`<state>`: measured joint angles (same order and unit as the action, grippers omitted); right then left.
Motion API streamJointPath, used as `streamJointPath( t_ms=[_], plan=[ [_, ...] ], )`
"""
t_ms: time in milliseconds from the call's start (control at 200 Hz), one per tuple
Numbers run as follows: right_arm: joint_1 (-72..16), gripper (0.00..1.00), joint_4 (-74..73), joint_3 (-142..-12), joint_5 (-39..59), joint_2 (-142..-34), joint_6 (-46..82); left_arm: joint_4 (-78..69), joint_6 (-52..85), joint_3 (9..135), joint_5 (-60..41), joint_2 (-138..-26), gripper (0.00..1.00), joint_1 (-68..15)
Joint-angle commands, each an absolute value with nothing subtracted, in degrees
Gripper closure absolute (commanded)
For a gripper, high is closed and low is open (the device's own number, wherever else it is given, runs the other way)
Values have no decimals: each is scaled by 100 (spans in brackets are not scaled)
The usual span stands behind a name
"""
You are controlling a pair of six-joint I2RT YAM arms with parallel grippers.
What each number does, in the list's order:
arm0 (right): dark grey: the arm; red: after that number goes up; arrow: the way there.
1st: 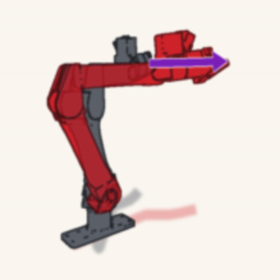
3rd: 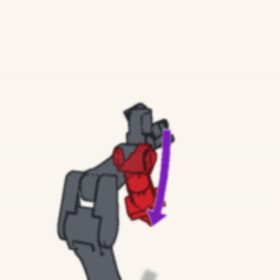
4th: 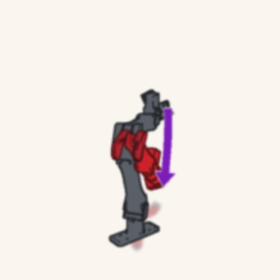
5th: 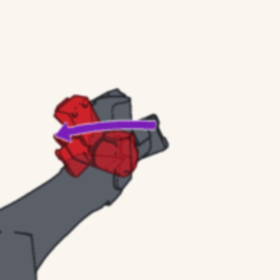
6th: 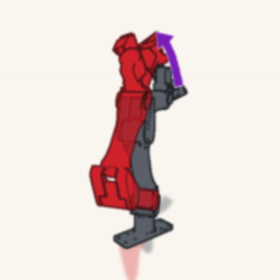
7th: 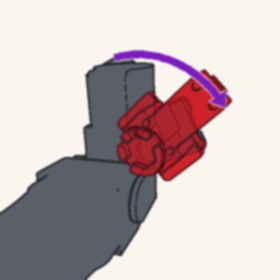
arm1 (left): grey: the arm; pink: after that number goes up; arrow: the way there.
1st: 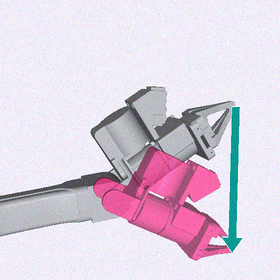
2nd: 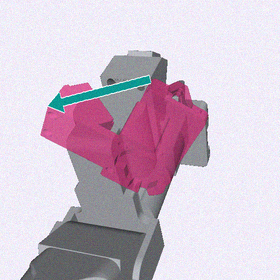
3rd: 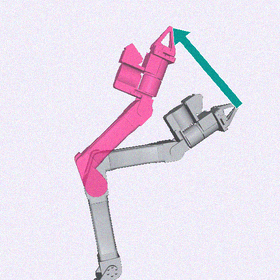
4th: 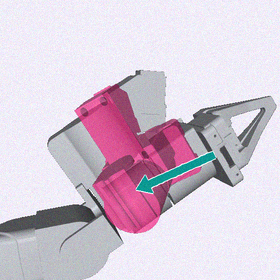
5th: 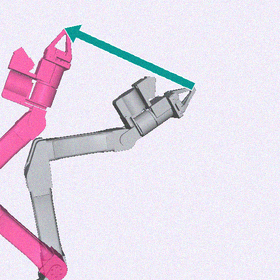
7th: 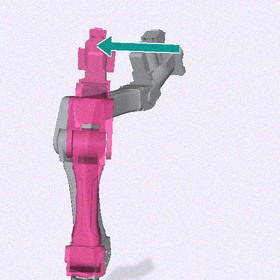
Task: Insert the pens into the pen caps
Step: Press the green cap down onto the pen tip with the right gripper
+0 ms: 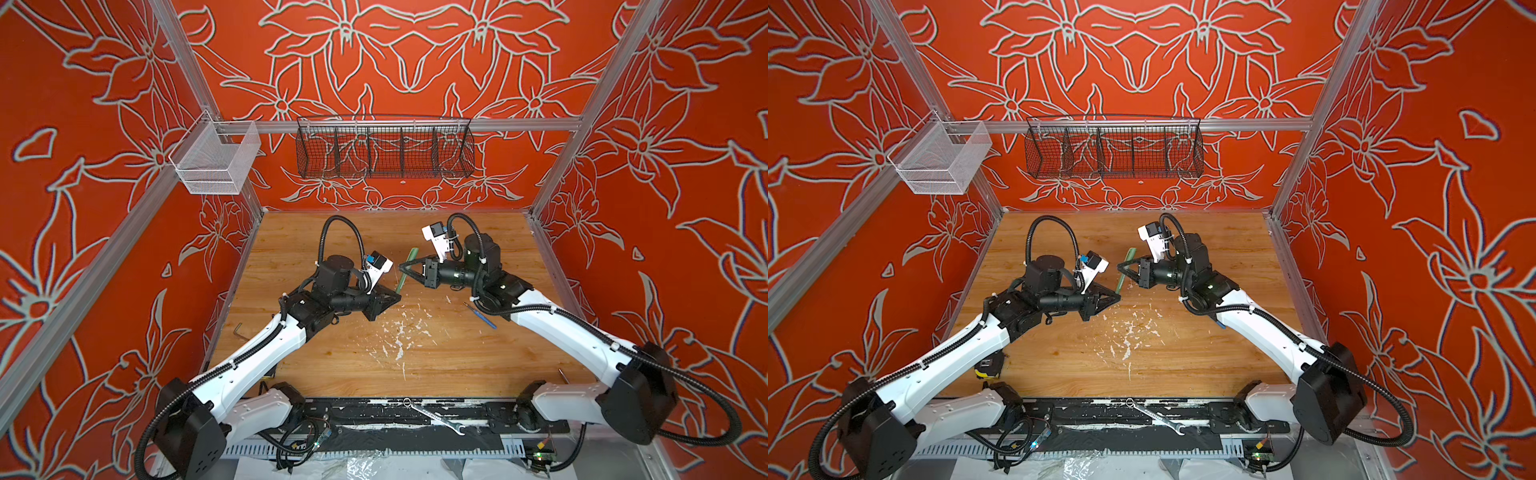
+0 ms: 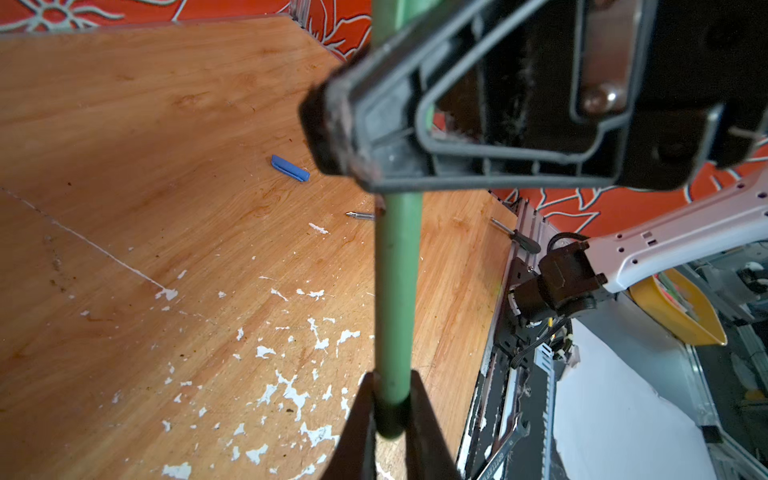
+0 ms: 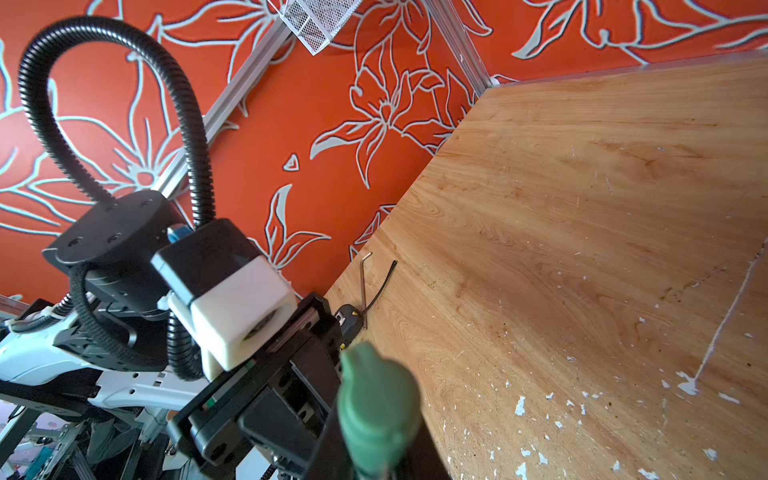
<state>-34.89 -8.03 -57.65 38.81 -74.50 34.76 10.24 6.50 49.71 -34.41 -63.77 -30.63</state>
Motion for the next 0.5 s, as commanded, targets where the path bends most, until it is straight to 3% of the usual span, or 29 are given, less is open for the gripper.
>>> streamJointPath(
  t_ms=[0, 95, 150, 405, 495],
  plan=[
    [-3472, 100, -934, -5671, 3902, -7485, 3432, 831, 648, 5091, -3480, -6395, 99, -3050],
    [-3477, 100, -799, -5666, 3775, -7410, 3327, 801, 685, 5041, -3344, -6381, 100, -3037],
    [-3472, 85, -681, -5677, 3695, -7354, 3269, 744, 715, 4993, -3299, -6380, 100, -3022],
    [-3472, 51, -369, -5349, 3418, -6914, 3267, 400, 817, 4887, -3291, -6493, 100, -2997],
    [-3467, 46, -194, -5243, 3275, -6658, 3196, 364, 800, 4915, -3362, -6591, 100, -2997]
  ],
)
